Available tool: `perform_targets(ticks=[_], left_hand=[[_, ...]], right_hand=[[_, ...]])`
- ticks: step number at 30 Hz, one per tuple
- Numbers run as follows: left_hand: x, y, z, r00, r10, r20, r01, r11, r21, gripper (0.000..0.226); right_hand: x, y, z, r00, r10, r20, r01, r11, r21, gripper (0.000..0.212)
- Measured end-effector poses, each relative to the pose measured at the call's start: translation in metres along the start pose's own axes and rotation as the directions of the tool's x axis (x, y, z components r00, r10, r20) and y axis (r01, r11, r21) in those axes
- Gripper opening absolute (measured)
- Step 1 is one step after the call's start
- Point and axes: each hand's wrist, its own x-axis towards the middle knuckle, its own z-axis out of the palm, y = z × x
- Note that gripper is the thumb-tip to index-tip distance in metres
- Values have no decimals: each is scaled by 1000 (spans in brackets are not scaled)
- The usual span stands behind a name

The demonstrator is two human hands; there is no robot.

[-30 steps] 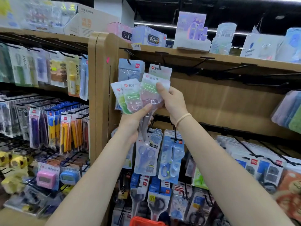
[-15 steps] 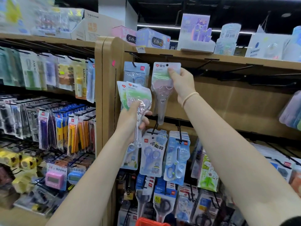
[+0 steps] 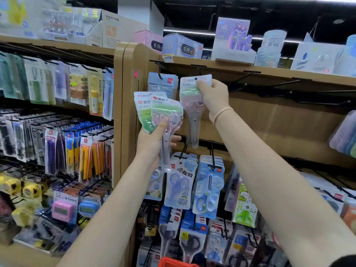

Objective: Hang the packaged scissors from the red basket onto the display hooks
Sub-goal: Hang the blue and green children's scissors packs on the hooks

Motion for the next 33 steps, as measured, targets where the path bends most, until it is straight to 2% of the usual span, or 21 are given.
perform_targets(ticks=[4,7,8,12,14,15,17,19,21,25,28,30,33], left_hand=[[-2,0,2,997,-21,-80,18,999,-45,39],[-4,-2,2,998,-13,-64,11,1000,-26,39],[-5,-3,2,999,-8,-50,7,1000,-18,39],[-7,-5,4,999,-6,-38,5,1000,-26,38],[-6,-6,7,999,17,-36,-18,1000,-16,36],[-4,-6,9,999,29,-39,-30,999,-20,35],[-3,-7,14,998,38,-41,-39,999,-12,36],[-2,-6,21,999,26,-25,-25,999,39,38],[-1,-4,28,1000,-28,13,27,995,91,42],[1,-3,32,987,-83,138,43,962,270,42],[-1,-3,29,981,-86,175,14,926,377,36],[-5,-1,29,980,-50,194,-25,931,365,29],[-7,2,27,991,47,126,-88,934,345,22]], right_hand=[[1,3,3,999,46,-20,-46,999,-2,14],[-1,11,1,998,67,-11,-68,997,-39,9],[-3,13,0,998,49,-29,-51,997,-65,7],[-14,20,-11,978,-104,-183,68,979,-192,28],[-18,16,-14,987,-113,-112,81,963,-257,29],[-21,12,-14,997,-66,-39,53,959,-279,36],[-28,6,-13,983,118,138,-64,937,-344,50],[-34,9,-14,927,196,321,-90,944,-317,41],[-32,18,-18,913,129,387,-63,982,-179,22],[-24,20,-25,977,37,211,-31,999,-34,24],[-18,12,-28,991,-10,137,9,1000,12,17],[-15,9,-27,993,-22,115,16,998,53,13],[-12,5,-21,995,-49,88,42,996,83,5]])
